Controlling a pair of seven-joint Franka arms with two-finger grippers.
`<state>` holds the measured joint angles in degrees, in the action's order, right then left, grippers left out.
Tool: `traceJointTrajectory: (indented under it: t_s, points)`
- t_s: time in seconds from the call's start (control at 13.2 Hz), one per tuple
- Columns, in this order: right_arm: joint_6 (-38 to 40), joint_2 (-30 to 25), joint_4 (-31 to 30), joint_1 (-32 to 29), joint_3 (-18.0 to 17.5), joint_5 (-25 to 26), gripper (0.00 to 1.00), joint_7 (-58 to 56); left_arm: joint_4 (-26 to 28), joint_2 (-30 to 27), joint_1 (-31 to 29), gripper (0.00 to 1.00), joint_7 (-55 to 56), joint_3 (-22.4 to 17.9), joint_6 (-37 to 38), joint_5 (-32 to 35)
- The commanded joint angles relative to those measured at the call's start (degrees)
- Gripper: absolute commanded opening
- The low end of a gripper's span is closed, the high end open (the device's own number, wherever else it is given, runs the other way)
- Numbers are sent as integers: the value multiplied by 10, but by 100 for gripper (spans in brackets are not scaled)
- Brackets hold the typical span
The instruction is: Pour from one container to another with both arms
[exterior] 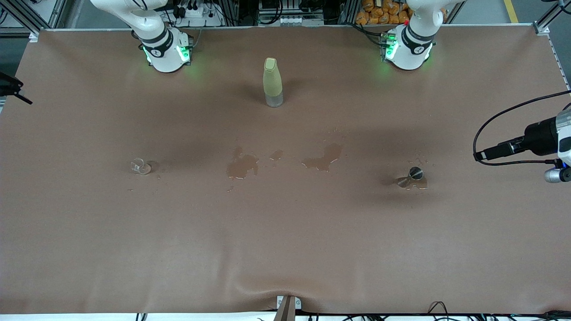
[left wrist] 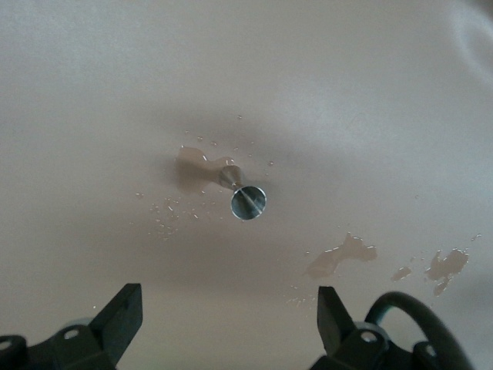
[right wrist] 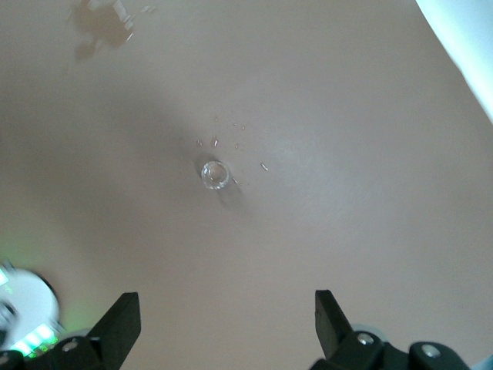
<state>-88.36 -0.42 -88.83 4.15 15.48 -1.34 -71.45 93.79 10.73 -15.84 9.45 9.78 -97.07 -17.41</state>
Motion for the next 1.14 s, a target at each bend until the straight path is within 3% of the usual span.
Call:
traceJointTrajectory:
  t_s: [0.0,0.23,0.38,0.76,1.06]
  points:
    - [-9,-13,-16,-9,7,12,100,-130,-5,-1,-8,100,14,5,12,-1]
    - [-24,-14,-24,-10,10,26,100,-269,-5,7,-2,100,78,3,11,4]
    - [-35,-14,-32,-19,11,26,100,-304,-7,11,-4,100,129,4,11,-3]
    - [-87,-13,-92,-23,29,8,100,-340,-8,60,-57,100,152,-2,51,-155]
    - [-169,-9,-174,-23,55,-66,100,-405,-7,114,-96,100,152,-2,82,-221]
